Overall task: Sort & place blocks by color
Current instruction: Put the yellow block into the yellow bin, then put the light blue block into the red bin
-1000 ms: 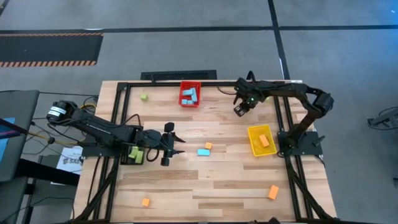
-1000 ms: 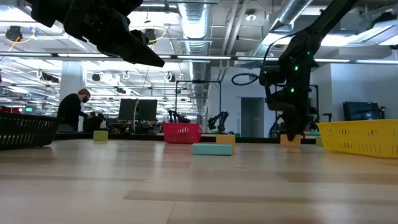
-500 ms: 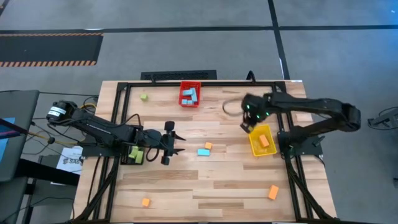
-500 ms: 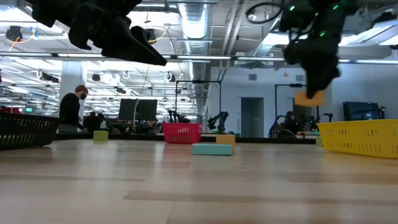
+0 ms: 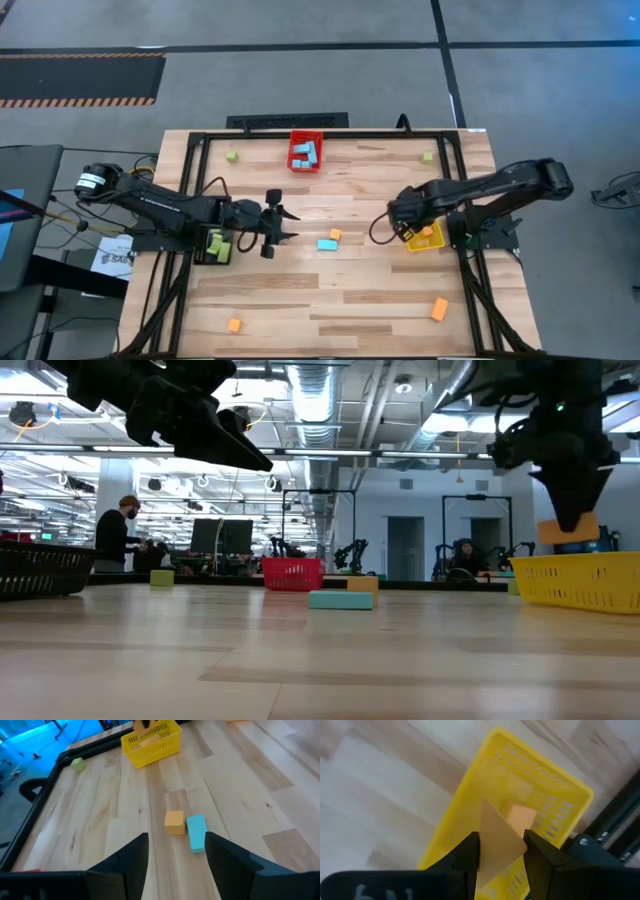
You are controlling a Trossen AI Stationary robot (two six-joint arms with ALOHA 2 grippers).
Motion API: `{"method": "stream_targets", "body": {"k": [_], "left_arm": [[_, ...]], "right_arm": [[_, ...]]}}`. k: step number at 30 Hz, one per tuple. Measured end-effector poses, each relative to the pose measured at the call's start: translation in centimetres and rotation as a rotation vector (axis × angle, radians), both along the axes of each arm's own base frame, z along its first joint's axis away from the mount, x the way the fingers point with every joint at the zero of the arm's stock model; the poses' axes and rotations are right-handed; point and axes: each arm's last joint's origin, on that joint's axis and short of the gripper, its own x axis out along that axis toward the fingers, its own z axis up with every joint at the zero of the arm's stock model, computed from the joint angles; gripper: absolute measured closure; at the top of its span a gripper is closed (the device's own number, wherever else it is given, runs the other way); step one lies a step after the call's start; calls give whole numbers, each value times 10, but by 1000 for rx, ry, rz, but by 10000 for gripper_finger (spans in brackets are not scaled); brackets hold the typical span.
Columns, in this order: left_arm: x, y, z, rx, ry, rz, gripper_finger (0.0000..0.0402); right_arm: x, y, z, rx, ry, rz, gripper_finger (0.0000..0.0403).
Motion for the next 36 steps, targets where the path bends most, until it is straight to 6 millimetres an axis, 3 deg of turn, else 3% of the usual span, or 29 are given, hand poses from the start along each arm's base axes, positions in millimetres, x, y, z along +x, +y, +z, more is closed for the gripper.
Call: {"method": "stream_targets", "body": {"k": [7, 13, 23, 36], "left_arm": [[0, 1, 0, -14, 0, 2, 221], [0, -1, 0, -67, 3, -28, 221], [2, -1, 0, -97, -11, -12, 220], [52, -8, -69, -156, -21, -28, 220]], "right_arm": [[12, -8, -17, -32, 98, -7, 263], [18, -9, -28, -31, 164, 59, 224], [14, -9, -20, -24, 127, 118, 146], [9, -5, 10, -112, -165, 208, 143]]}}
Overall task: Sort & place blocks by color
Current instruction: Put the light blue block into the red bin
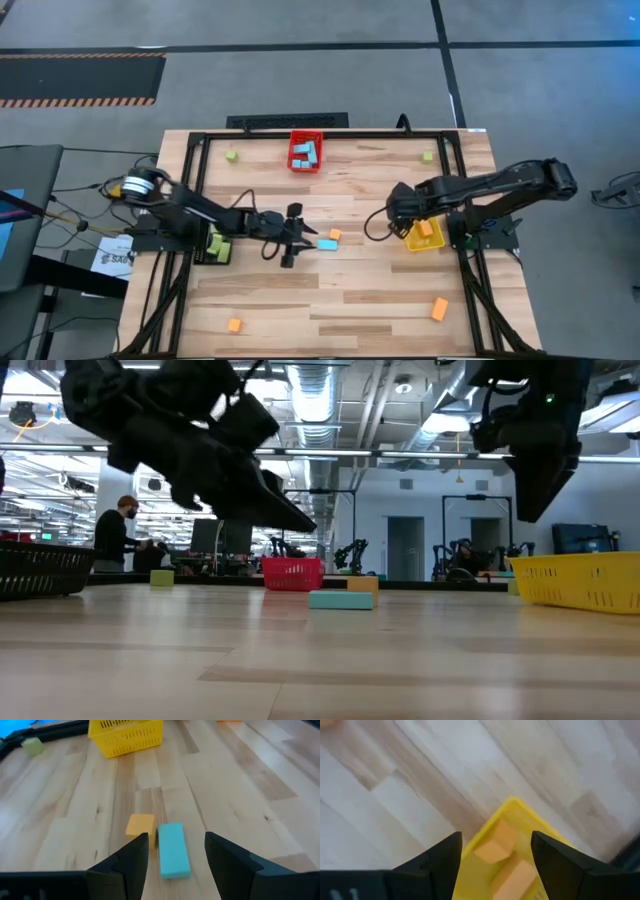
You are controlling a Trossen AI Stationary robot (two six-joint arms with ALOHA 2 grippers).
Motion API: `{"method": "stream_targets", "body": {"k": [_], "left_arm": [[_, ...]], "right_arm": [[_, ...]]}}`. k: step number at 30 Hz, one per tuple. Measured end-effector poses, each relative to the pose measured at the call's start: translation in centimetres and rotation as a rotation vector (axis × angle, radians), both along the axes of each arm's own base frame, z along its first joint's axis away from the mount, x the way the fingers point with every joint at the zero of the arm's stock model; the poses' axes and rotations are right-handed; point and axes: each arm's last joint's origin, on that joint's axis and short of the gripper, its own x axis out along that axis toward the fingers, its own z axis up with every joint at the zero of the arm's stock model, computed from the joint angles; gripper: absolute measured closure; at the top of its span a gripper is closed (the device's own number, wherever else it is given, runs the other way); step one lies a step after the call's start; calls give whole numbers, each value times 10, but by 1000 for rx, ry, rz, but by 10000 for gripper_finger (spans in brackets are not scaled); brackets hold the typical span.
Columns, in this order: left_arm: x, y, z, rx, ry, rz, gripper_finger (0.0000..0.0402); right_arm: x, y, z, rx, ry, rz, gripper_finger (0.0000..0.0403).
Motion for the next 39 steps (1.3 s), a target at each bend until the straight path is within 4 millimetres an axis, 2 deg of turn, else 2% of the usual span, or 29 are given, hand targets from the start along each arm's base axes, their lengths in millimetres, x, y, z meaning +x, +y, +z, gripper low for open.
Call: {"method": "stream_targets", "body": {"k": [9, 18, 23, 28, 31, 34, 39], "left_arm": [[25, -3, -28, 5, 75, 16, 220], [32, -3, -36, -29, 97, 40, 218], [30, -3, -47, -40, 144, 68, 184], [32, -3, -47, -42, 149, 70, 133], [31, -3, -48, -44, 163, 72, 122], [30, -3, -50, -76, 184, 87, 131], [30, -2, -50, -114, 197, 99, 176]], "right_arm": [[0, 1, 0, -4, 1, 24, 143], [1, 1, 0, -5, 2, 31, 143], [1, 1, 0, -5, -4, 30, 143], [2, 1, 0, -6, -7, 30, 143], [2, 1, 0, -6, -8, 30, 143], [2, 1, 0, -6, -9, 30, 143], [2, 1, 0, -6, -13, 30, 143]]}}
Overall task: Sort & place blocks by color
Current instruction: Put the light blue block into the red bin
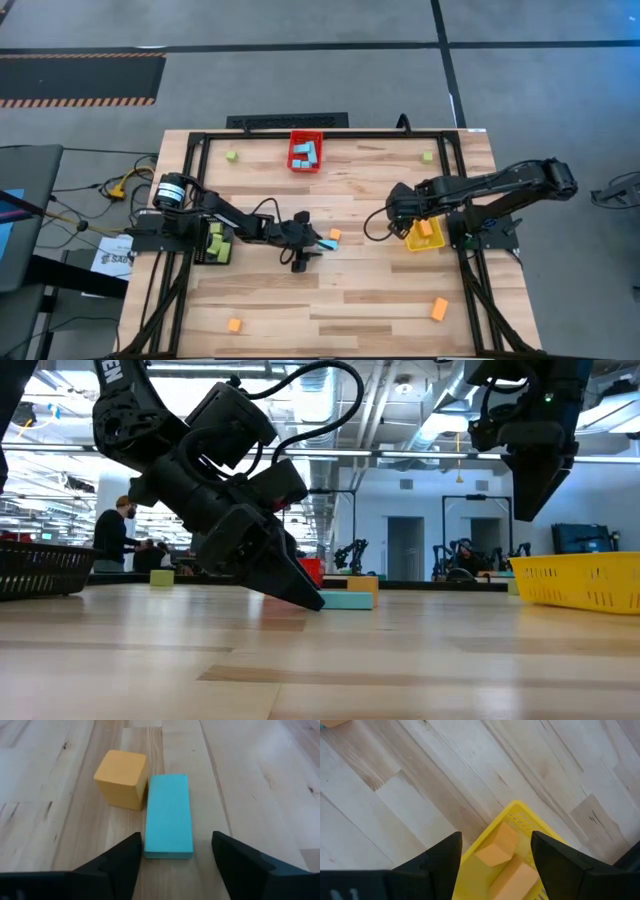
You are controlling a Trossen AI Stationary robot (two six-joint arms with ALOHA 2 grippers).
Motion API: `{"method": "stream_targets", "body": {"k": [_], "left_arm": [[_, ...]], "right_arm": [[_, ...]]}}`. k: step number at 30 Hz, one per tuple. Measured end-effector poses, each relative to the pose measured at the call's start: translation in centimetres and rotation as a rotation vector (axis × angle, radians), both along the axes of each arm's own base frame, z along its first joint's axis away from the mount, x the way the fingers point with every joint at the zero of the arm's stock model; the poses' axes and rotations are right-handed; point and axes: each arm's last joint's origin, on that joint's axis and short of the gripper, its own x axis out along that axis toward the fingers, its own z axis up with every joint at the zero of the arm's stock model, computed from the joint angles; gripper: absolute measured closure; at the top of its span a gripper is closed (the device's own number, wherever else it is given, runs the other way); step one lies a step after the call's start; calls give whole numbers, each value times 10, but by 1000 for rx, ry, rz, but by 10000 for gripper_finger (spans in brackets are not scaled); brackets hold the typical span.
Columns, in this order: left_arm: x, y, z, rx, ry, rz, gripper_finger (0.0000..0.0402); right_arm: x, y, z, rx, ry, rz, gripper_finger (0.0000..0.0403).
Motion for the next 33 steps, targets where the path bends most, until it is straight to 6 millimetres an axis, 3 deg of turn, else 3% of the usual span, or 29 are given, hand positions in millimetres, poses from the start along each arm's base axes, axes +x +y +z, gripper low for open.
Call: {"method": "stream_targets", "body": {"k": [10, 14, 16, 22, 26, 30, 33], "left_arm": [[0, 7, 0, -14, 0, 6, 291], [0, 8, 4, -24, -4, -3, 302], [-1, 8, 14, -39, -23, -27, 302], [-15, 17, 79, 70, -137, -13, 280], [-34, 51, 109, 231, -121, 233, 292], [-54, 102, 114, 278, -11, 470, 296], [-64, 140, 110, 188, 2, 547, 287]], "right_arm": [[0, 0, 0, 2, -1, 0, 143], [0, 0, 0, 4, -1, 0, 143], [0, 0, 0, 7, -1, 1, 143], [2, 0, 0, 5, -11, 18, 143], [5, -1, 1, 1, -39, 44, 143], [10, -3, 2, -6, -79, 73, 143], [13, -5, 3, -12, -102, 90, 143]]}}
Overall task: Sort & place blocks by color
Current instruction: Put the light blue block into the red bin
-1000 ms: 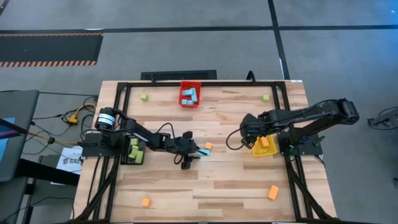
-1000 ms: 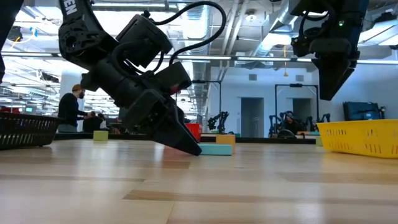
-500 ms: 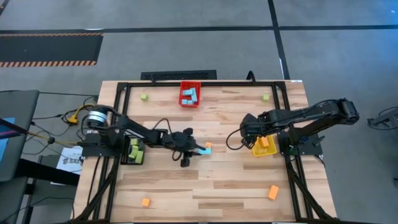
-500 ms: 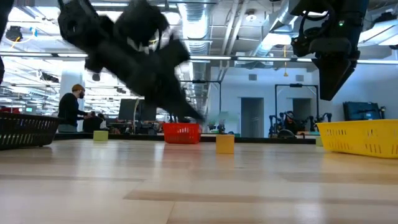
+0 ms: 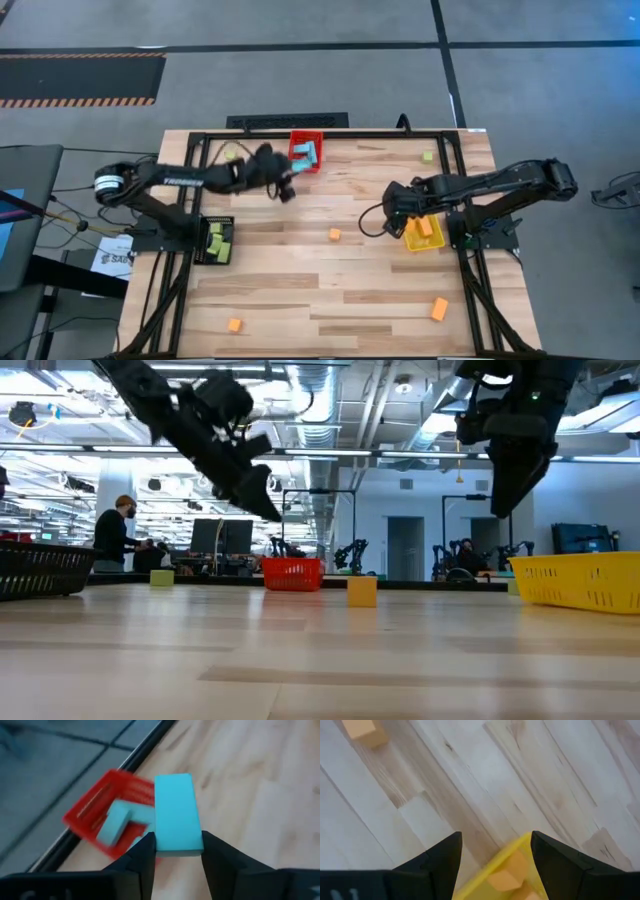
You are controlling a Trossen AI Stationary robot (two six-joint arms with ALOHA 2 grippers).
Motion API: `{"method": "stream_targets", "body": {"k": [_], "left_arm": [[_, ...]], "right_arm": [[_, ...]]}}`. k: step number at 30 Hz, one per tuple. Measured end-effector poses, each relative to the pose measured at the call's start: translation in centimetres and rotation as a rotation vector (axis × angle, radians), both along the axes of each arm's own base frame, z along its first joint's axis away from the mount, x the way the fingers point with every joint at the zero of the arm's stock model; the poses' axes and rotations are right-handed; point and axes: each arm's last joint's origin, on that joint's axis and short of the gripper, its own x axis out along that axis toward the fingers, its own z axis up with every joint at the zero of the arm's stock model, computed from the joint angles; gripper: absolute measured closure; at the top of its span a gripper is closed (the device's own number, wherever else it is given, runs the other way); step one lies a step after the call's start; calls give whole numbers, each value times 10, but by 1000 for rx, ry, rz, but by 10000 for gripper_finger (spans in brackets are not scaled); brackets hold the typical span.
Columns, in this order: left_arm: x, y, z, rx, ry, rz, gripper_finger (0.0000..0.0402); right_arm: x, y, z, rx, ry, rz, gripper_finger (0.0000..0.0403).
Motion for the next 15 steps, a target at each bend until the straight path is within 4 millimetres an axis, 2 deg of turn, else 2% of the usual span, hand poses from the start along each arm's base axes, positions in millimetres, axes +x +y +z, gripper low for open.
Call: {"method": "stream_targets", "body": {"k": [4, 7, 11, 15], "left_arm": [[-9, 44, -5, -86, -10, 66, 282], [-8, 67, -2, -112, -38, 76, 281], [5, 86, 1, -177, -24, 38, 280], [21, 100, -1, -201, 78, 55, 279]], "right_arm": [[2, -4, 1, -9, -11, 5, 143], [1, -10, 1, -39, -9, -17, 143], [0, -20, 1, -58, -4, -67, 143], [-1, -29, 1, -65, 6, -92, 143]]}}
